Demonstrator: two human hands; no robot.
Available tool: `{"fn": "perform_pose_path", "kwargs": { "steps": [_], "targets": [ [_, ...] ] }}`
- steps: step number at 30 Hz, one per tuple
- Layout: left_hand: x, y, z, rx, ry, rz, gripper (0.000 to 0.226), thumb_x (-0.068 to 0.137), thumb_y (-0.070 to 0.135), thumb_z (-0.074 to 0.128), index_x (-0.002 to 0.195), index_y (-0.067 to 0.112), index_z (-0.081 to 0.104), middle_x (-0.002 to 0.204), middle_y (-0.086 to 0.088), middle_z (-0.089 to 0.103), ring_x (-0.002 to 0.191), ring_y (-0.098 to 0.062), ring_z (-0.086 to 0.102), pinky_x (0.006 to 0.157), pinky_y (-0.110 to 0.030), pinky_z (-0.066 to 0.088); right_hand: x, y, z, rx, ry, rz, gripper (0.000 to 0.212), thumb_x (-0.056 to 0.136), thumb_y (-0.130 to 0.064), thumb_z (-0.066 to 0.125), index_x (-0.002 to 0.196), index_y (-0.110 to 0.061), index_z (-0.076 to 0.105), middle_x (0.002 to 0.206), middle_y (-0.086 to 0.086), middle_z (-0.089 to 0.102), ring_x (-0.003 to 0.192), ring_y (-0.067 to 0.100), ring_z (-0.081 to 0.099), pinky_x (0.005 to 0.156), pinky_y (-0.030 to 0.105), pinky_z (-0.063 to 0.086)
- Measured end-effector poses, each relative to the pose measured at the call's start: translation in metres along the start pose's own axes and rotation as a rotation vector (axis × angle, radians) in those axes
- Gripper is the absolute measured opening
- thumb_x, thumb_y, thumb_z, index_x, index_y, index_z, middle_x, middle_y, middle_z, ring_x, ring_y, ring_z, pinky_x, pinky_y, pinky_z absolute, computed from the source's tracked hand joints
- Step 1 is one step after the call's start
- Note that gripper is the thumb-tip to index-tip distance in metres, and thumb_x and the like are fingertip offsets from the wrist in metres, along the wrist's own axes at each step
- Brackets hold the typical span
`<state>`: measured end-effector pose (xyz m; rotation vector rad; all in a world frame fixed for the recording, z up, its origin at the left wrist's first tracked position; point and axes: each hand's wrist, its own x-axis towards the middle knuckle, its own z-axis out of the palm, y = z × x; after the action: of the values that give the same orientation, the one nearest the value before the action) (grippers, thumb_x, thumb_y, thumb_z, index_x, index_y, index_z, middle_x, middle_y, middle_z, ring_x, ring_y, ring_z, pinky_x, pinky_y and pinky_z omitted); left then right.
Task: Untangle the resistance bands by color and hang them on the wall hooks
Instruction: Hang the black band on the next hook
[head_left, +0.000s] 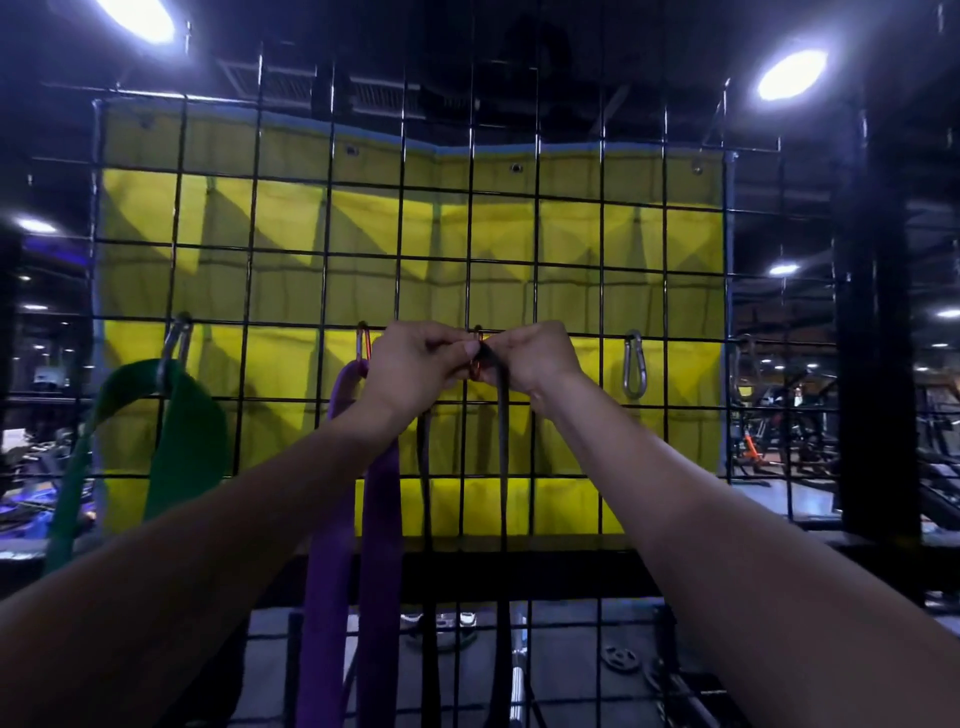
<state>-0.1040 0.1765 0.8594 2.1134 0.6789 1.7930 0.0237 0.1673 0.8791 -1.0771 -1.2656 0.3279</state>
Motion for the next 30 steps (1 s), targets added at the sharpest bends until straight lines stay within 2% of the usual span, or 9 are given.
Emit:
{"fn": "perform_pose_path", "kwargs": {
  "steps": [3,9,13,15,17,20,25,28,30],
  "targets": [
    [0.000,-0.002,0.000,-0.027,-0.025,-0.051,0.014,0.089,0.016,0.060,0.099,0.009,0.068,0.086,-0.009,0.071,0.071,-0.008,0.066,0.051,-0.008,0.045,0.000,-0.002,-0.002,0.024,-0.047,0.016,0.016,0.085,-0.003,0.063,0.070,-0.007,0.067,0.082,0.020,0.069,0.075,0.033,0.069,0.075,0.044,0.059],
    [0.000,0.004,0.000,-0.006,-0.015,-0.057,0.006,0.088,0.011,0.061,0.093,0.009,0.064,0.080,-0.011,0.069,0.068,-0.010,0.067,0.049,-0.008,0.044,-0.003,-0.005,-0.004,0.059,-0.088,0.047,0.017,0.087,-0.003,0.059,0.073,-0.003,0.067,0.097,0.027,0.068,0.091,0.042,0.067,0.084,0.053,0.054],
    [-0.001,0.005,0.002,0.066,-0.005,-0.027,0.003,0.088,0.012,0.061,0.086,0.012,0.059,0.076,-0.016,0.071,0.070,-0.021,0.071,0.056,-0.032,0.054,-0.005,-0.009,-0.009,0.091,-0.116,0.055,0.011,0.088,-0.005,0.059,0.078,-0.002,0.064,0.102,0.027,0.066,0.094,0.038,0.066,0.087,0.048,0.054],
    [-0.003,0.004,0.003,0.079,-0.008,-0.023,0.005,0.089,0.012,0.059,0.087,0.009,0.063,0.078,-0.015,0.071,0.068,-0.017,0.070,0.063,-0.031,0.056,-0.005,-0.010,-0.009,0.084,-0.123,0.047,0.007,0.087,-0.007,0.063,0.085,-0.001,0.066,0.098,0.024,0.067,0.092,0.036,0.066,0.088,0.050,0.053],
    [-0.006,0.003,0.004,0.091,-0.032,0.001,0.008,0.091,0.010,0.057,0.090,0.008,0.064,0.082,-0.009,0.069,0.066,-0.006,0.066,0.058,-0.013,0.052,-0.006,-0.009,-0.009,0.079,-0.130,0.052,0.015,0.087,-0.007,0.062,0.096,0.004,0.066,0.095,0.021,0.065,0.085,0.033,0.065,0.081,0.045,0.057],
    [-0.009,0.003,0.005,0.175,-0.051,0.038,0.010,0.091,0.011,0.057,0.093,0.009,0.066,0.083,-0.002,0.065,0.070,-0.004,0.064,0.056,-0.005,0.048,-0.009,-0.011,-0.011,0.100,-0.143,0.061,0.019,0.089,-0.005,0.059,0.102,0.008,0.063,0.088,0.018,0.062,0.067,0.024,0.061,0.054,0.022,0.055],
    [-0.008,0.005,0.004,0.267,-0.041,0.070,0.009,0.088,0.011,0.061,0.092,0.008,0.069,0.086,-0.006,0.068,0.072,-0.015,0.066,0.066,-0.023,0.053,-0.013,-0.016,-0.013,0.101,-0.168,0.100,0.009,0.087,-0.005,0.060,0.081,0.000,0.063,0.072,0.012,0.059,0.064,0.026,0.061,0.056,0.027,0.050],
    [-0.008,0.006,0.004,0.283,-0.021,0.071,0.007,0.085,0.013,0.065,0.088,0.010,0.070,0.085,-0.004,0.064,0.071,-0.016,0.064,0.069,-0.030,0.054,-0.013,-0.016,-0.011,0.081,-0.169,0.083,0.022,0.085,-0.012,0.066,0.098,0.006,0.066,0.081,0.015,0.062,0.066,0.024,0.058,0.059,0.032,0.046],
    [-0.007,0.008,0.005,0.297,-0.032,0.066,0.004,0.084,0.012,0.066,0.085,0.011,0.070,0.082,-0.004,0.064,0.068,-0.014,0.063,0.063,-0.025,0.050,-0.012,-0.015,-0.009,0.051,-0.143,0.059,0.023,0.085,-0.013,0.067,0.101,0.003,0.067,0.079,0.011,0.063,0.063,0.017,0.056,0.058,0.025,0.045]
  ]
}}
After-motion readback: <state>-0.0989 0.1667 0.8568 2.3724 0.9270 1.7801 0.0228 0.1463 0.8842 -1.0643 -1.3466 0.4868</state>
